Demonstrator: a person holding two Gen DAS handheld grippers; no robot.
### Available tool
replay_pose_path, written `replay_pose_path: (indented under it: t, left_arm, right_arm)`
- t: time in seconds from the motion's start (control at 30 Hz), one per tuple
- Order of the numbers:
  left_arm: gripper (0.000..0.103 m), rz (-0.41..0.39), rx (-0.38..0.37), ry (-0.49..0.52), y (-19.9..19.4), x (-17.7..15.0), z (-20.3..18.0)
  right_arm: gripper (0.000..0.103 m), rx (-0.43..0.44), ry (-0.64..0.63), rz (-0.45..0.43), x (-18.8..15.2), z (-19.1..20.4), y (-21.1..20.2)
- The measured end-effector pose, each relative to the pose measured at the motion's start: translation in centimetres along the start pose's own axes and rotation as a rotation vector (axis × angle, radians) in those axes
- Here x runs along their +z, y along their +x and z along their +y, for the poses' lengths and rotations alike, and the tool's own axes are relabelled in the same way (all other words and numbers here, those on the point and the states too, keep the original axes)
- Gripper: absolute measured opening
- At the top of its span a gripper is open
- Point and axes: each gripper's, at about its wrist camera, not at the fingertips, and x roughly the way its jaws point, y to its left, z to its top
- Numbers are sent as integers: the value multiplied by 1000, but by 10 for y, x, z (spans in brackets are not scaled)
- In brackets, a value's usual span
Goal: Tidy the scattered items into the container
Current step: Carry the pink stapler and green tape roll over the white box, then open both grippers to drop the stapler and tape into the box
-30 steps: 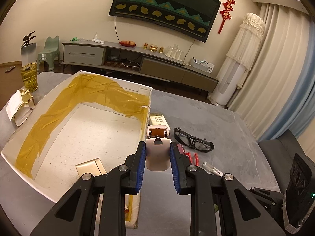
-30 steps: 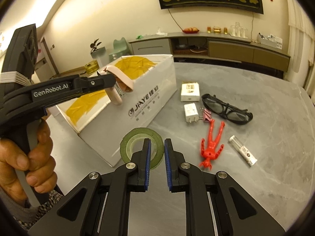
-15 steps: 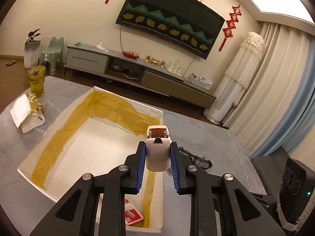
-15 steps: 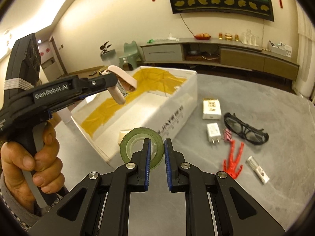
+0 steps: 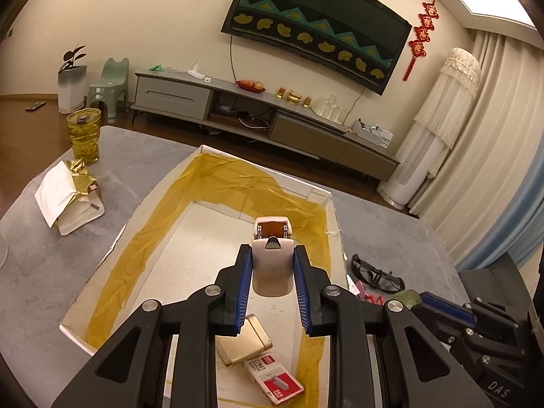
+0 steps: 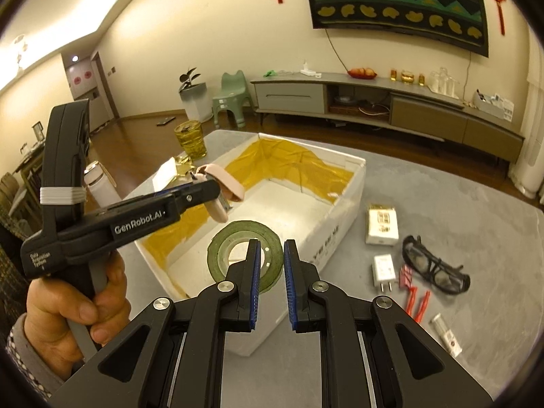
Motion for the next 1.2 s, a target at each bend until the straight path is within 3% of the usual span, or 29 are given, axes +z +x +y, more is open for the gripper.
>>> replay_pose_path:
  t: [0.73,1.2]
  left_arm:
    - [25,10,14,-65,34,47,30]
    - [25,89,29,-159,84,71,49]
  right_arm:
    - [14,-15,-14,90,51,-5,65]
    - [14,-43,-46,172,76,-17,125]
